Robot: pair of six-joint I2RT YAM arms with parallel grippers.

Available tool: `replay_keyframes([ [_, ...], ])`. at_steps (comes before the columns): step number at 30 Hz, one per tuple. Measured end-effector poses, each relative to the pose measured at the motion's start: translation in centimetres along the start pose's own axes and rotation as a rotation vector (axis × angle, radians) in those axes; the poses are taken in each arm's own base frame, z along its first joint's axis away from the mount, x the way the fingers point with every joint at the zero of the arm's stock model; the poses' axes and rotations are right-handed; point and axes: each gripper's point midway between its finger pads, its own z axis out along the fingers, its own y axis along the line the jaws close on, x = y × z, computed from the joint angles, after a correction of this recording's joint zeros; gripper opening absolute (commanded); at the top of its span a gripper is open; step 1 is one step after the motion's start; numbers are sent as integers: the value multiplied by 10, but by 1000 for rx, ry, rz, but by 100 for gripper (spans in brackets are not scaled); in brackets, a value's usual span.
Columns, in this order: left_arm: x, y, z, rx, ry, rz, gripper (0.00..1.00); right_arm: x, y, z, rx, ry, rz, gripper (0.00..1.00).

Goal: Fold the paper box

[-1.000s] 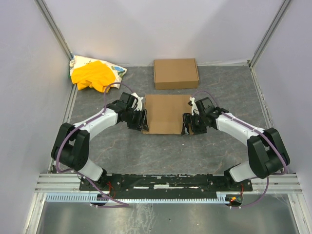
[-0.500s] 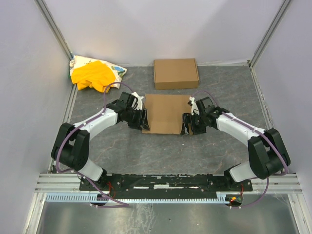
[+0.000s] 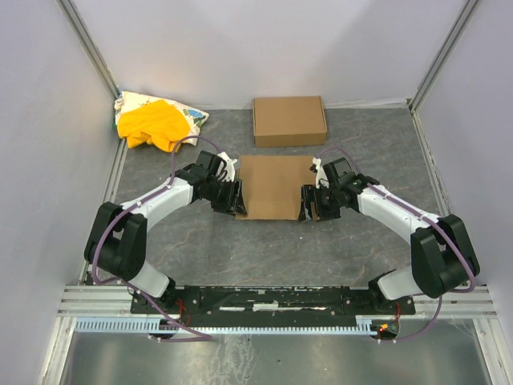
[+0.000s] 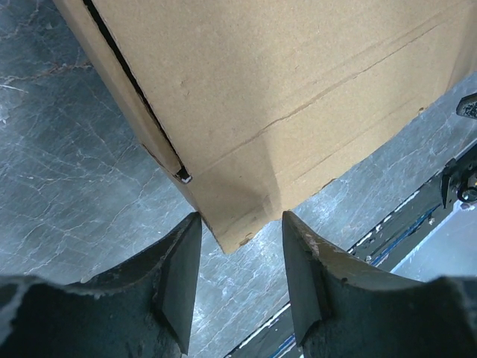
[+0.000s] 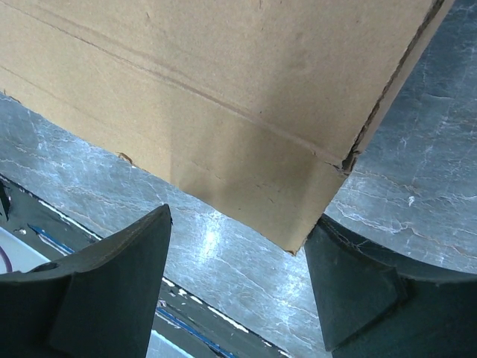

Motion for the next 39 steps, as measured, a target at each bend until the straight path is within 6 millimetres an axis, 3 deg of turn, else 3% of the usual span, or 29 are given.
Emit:
replay_keyframes([
  [39, -1, -5, -3, 27, 5, -6, 52, 3, 0, -5, 1, 14, 9, 78],
])
